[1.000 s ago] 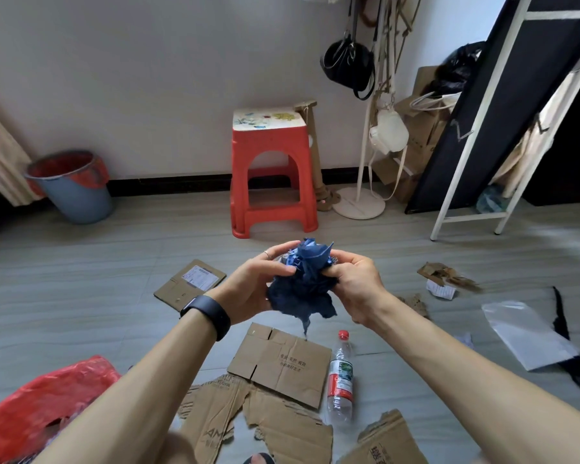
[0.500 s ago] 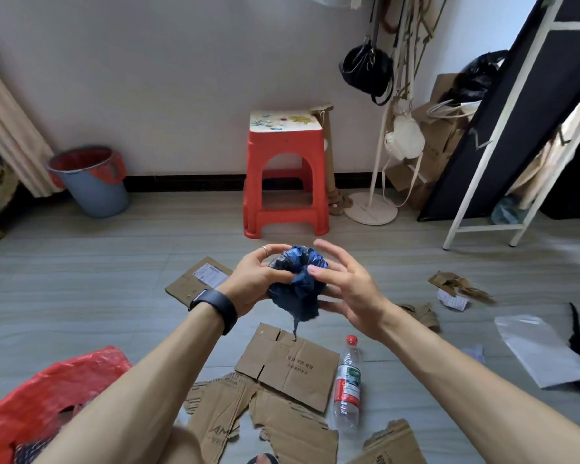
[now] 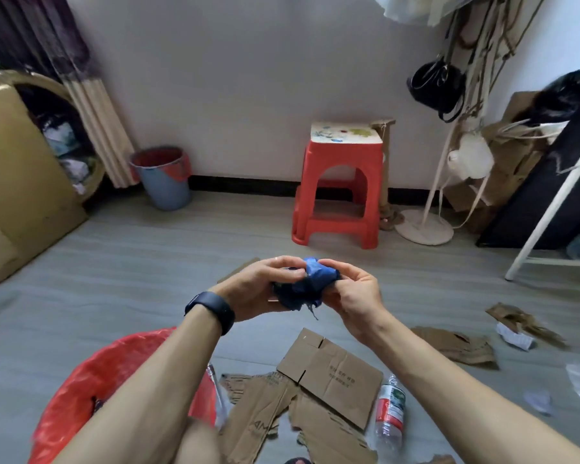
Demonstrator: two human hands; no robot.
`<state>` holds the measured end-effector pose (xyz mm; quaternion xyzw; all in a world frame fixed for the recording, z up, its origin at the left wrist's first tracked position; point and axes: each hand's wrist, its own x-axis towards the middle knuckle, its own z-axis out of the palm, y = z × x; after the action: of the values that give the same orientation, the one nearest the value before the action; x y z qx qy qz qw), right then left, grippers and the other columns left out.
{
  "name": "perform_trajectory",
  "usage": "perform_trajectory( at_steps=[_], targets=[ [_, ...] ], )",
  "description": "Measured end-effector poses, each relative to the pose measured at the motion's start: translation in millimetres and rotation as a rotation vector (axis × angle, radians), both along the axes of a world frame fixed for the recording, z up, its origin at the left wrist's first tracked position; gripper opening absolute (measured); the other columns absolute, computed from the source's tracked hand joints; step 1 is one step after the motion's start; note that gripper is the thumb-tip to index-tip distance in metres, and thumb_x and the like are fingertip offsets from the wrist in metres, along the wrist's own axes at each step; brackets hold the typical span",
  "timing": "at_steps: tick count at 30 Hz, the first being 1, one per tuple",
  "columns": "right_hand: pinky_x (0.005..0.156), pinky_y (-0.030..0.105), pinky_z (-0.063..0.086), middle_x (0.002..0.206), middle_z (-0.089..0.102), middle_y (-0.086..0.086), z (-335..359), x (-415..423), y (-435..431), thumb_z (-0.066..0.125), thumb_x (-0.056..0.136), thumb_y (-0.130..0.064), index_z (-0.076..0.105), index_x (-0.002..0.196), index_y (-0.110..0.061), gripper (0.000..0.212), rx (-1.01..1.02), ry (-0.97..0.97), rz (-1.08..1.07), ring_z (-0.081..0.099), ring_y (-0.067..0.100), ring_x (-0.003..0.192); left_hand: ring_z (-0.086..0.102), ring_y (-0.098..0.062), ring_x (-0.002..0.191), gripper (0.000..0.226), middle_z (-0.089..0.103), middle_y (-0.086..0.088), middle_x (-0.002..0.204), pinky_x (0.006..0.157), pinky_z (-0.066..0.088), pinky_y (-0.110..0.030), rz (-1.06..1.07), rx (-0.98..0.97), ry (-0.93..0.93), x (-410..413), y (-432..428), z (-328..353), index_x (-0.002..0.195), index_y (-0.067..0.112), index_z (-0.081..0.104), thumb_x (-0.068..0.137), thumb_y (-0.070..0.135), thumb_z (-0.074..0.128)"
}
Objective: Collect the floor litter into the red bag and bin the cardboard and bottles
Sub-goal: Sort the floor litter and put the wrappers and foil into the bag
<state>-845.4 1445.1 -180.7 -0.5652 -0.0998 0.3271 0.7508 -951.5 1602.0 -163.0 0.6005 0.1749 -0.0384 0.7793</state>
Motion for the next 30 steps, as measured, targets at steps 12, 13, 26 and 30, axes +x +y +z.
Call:
perform_trajectory(
  at_steps=[12,13,26,30],
  targets=[
    [0.087,0.030,0.057,0.114,0.073,-0.008,-68.4,-101.8,93.5,0.071,0.085,-0.009,0.078,0.102,-0.027,0.025,-0.384,-0.382,0.622,0.070,0.008,0.100,0.048,-0.018,0.055,0.033,0.057,-0.006,0.064,0.055,0.044,-0.030,0.646,0.521,0.265,-181.0,94.8,-73.2,0.076,0.016,0.053,0.049,0.017,0.071],
    [0.090,0.030,0.055,0.119,0.070,-0.009,-78.9,-107.6,97.0,0.072,0.086,-0.016,0.074,0.109,-0.030,0.027,-0.452,-0.489,0.646,0.069,0.006,0.101,0.049,-0.018,0.055,0.032,0.059,-0.003,0.065,0.055,0.045,-0.031,0.680,0.647,0.336,-197.1,102.6,-84.7,0.077,0.018,0.052,0.050,0.018,0.070],
    [0.122,0.033,0.021,0.168,0.001,0.004,-186.9,-161.6,144.8,0.049,0.094,-0.033,-0.017,0.157,-0.018,0.093,-0.685,-1.017,0.858,0.014,0.022,0.152,-0.012,-0.043,0.148,0.094,-0.010,-0.011,0.164,0.115,-0.005,-0.064,0.027,1.181,1.087,-236.1,96.2,-270.3,0.156,0.041,0.001,0.080,0.077,0.042],
    [0.115,0.034,0.032,0.166,0.003,-0.003,-204.3,-177.5,151.9,0.044,0.083,-0.016,-0.019,0.156,-0.033,0.098,-0.651,-0.861,0.836,0.020,0.020,0.149,-0.023,-0.047,0.145,0.123,-0.024,-0.003,0.163,0.111,-0.011,-0.068,-0.042,1.037,1.150,-231.3,110.9,-299.0,0.151,0.044,-0.020,0.059,0.097,0.042]
  ],
)
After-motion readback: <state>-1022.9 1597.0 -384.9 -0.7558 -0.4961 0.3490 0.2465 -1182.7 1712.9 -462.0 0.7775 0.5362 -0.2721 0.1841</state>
